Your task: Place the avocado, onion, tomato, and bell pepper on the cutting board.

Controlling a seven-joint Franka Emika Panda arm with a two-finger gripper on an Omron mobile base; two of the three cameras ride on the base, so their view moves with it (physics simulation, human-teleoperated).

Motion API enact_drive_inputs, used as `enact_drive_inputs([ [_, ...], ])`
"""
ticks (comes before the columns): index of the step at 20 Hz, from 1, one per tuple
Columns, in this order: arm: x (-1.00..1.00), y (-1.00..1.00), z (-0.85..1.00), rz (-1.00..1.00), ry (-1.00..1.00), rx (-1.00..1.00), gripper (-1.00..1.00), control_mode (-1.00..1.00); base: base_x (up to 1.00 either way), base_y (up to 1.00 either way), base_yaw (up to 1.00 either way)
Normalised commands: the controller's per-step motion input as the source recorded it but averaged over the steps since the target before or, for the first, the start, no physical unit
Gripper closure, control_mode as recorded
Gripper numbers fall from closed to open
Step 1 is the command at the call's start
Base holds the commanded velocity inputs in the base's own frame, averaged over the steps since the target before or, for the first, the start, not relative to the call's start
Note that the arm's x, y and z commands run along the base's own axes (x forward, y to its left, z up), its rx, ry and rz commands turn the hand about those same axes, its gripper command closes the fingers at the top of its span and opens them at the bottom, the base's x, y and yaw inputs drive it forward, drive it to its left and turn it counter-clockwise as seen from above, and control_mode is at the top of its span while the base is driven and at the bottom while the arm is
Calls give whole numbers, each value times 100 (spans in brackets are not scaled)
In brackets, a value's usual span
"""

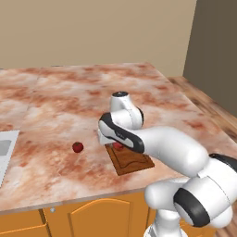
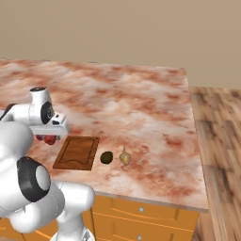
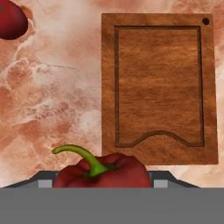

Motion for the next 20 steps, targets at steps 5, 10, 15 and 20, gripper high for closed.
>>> enact_drive_inputs([
  [5,54,-5,15,-20,0,0,100,-100,0,0,0],
  [10,41,0,0,-15,0,0,100,-100,0,0,0],
  [15,25,-5,-13,-14,0,0,100,-100,0,0,0],
  [20,22,-15,-33,-14,0,0,100,-100,0,0,0],
])
